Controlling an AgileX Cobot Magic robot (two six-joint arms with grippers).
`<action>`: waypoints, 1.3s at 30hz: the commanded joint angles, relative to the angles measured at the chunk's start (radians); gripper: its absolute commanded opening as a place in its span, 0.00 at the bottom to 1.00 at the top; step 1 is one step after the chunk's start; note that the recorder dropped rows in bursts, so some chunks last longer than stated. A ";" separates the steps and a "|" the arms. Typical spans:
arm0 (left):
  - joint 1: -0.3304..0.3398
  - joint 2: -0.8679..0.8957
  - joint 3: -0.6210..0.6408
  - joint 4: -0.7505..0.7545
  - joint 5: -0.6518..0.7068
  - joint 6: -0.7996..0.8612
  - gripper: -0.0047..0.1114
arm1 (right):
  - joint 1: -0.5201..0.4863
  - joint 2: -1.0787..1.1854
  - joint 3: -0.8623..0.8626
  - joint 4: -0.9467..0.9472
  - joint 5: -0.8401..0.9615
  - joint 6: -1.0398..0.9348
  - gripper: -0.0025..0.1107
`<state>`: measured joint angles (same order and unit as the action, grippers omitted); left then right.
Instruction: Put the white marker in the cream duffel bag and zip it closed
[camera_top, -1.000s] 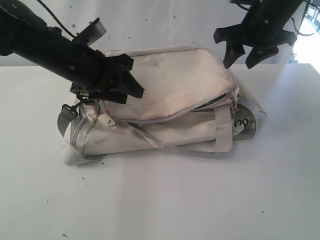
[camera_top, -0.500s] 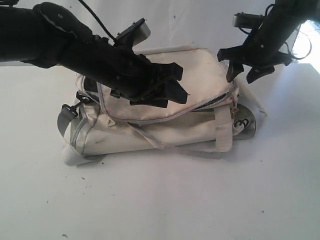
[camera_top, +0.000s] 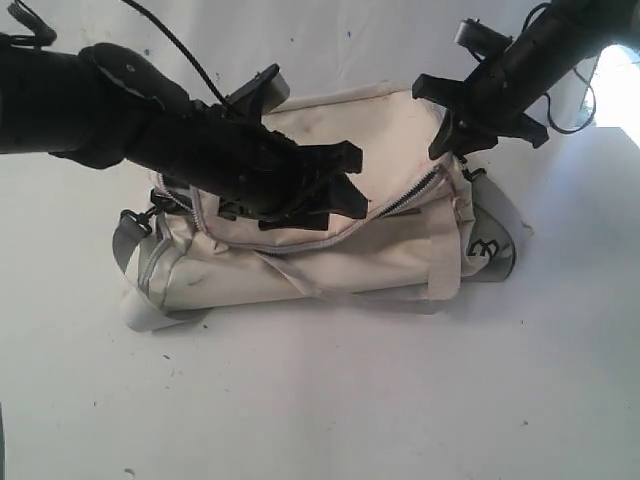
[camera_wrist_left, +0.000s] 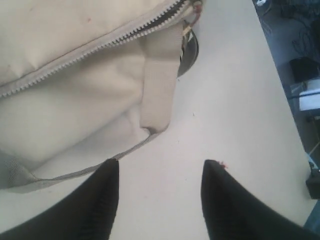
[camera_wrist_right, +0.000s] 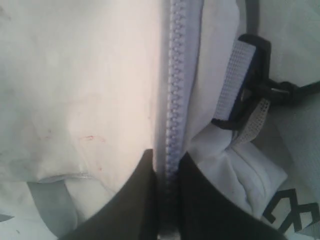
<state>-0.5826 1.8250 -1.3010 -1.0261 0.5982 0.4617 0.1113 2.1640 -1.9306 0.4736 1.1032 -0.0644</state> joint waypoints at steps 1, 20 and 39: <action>-0.047 0.021 0.013 -0.221 -0.095 0.163 0.49 | -0.002 -0.018 0.001 0.038 0.099 0.027 0.02; -0.160 0.143 -0.020 -0.718 -0.239 0.637 0.49 | 0.032 -0.057 0.001 0.076 0.118 0.080 0.02; -0.149 0.280 -0.203 -0.694 -0.223 0.640 0.49 | 0.056 -0.058 0.001 0.074 0.118 0.071 0.02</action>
<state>-0.7385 2.0915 -1.4812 -1.7332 0.3301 1.0995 0.1616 2.1224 -1.9306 0.5239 1.2147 0.0161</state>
